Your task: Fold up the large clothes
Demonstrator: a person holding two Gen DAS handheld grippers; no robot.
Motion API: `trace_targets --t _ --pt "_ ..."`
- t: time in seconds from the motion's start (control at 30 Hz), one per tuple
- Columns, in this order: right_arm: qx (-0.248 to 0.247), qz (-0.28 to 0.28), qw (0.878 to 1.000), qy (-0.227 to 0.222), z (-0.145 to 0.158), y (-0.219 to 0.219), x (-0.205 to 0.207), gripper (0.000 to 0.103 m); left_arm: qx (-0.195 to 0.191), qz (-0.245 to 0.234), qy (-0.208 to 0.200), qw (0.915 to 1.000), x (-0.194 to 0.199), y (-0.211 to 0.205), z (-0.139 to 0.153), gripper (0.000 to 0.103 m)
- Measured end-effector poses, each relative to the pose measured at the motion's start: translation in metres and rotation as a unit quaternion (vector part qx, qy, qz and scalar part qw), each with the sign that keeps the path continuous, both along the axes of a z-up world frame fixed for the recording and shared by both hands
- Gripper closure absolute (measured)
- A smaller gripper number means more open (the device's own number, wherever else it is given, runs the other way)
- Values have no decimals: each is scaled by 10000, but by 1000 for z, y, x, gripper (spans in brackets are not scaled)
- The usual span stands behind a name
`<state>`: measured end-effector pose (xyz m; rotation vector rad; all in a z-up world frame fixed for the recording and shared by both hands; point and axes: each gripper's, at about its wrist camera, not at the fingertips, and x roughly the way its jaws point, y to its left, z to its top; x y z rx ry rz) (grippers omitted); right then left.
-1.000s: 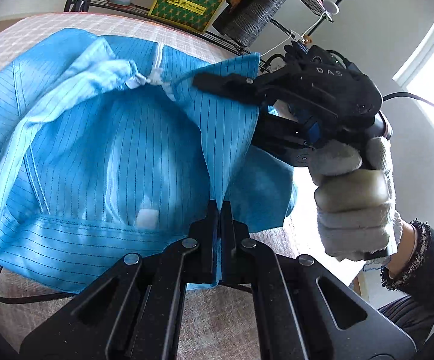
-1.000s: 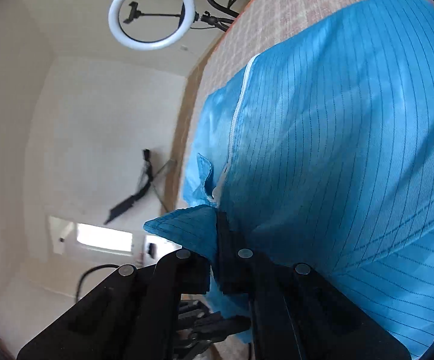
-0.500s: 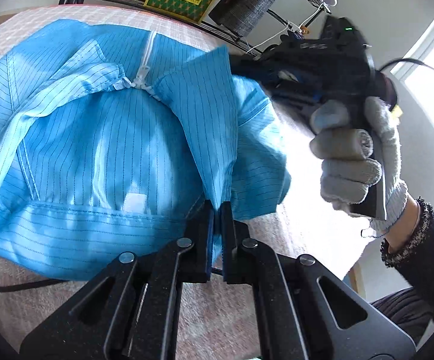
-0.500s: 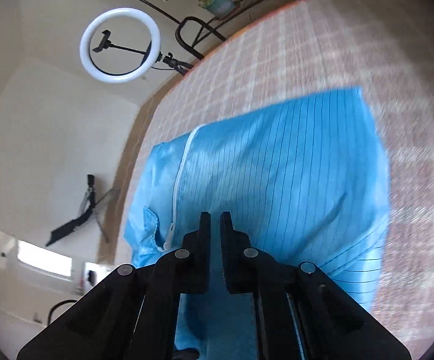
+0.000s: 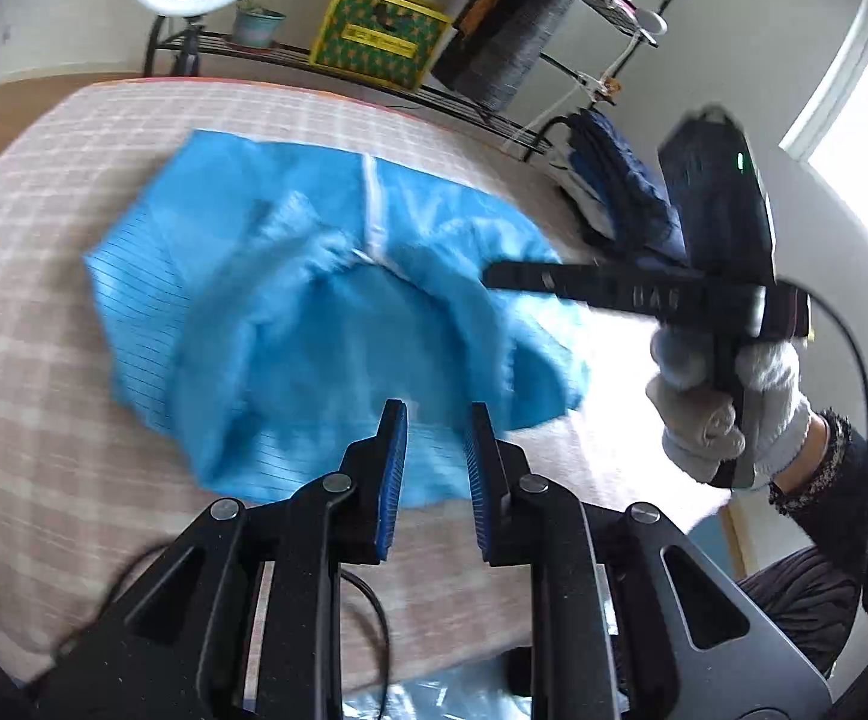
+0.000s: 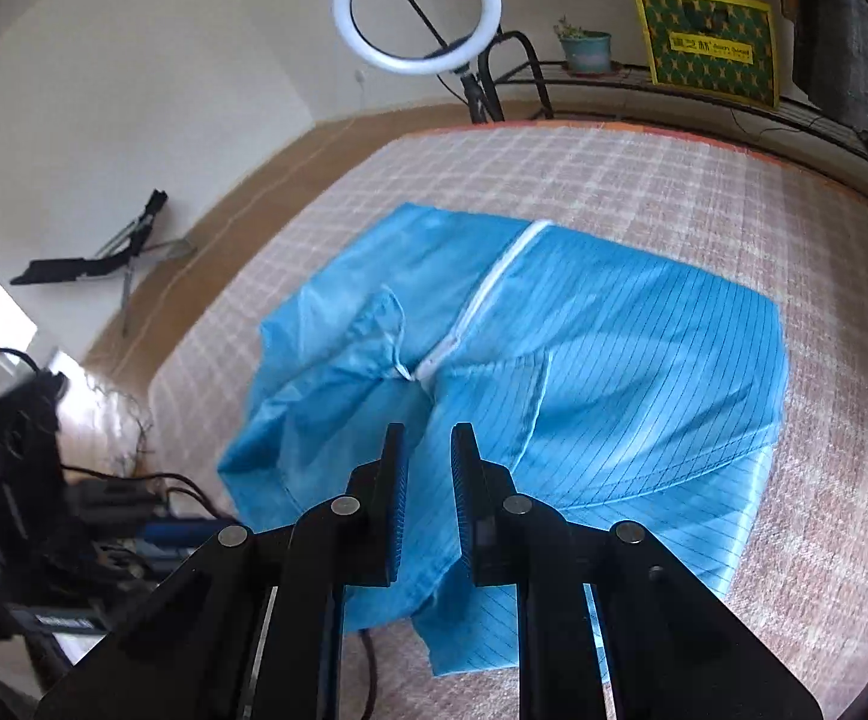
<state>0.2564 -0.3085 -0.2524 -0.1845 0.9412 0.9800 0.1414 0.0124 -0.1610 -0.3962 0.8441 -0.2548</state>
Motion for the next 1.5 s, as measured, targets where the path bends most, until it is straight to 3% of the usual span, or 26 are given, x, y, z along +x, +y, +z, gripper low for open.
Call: trace_targets --t 0.1,0.2,0.27,0.4,0.53,0.63,0.7,0.83,0.9,0.93,1.07,1.27,1.37,1.5 --pt "-198 -105 9997 133 -20 -1 7 88 77 168 153 9997 13 27 -1 86" --pt "-491 -49 9986 172 -38 -5 5 88 524 350 160 9979 28 43 -6 86" --pt "-718 15 9974 83 -44 -5 1 88 408 394 243 9981 38 54 -11 86" --pt "-573 -116 9983 76 -27 -15 -4 88 166 339 364 9986 53 64 -23 86" --pt "-217 -145 9996 140 -4 -23 -18 88 269 172 656 9973 65 57 -44 86" --pt "-315 88 9994 123 -6 -14 -40 87 402 142 727 9964 62 54 -53 86" --pt "-619 199 9978 98 -17 -7 -52 87 324 151 696 9969 56 57 -47 85" --pt "-1122 551 9910 469 -46 -7 -72 87 276 292 491 9980 37 70 -25 85" --pt "-1133 596 9907 467 -43 -18 -79 87 258 327 394 9984 30 80 -12 79" --pt "-1023 540 9922 472 -37 -27 -81 87 344 329 346 9983 29 82 -5 74" --pt "-361 -77 9989 282 -5 -67 -78 82 817 386 256 9956 31 100 10 73" --pt "-141 -1535 9878 -222 8 -102 -41 81 458 699 438 9955 58 127 -4 73" --pt "-326 -1611 9861 -263 -2 -89 -29 81 682 487 672 9942 76 120 -22 73" --pt "-772 -1201 9896 -196 -25 -64 -31 81 778 460 1063 9902 86 120 -52 73"
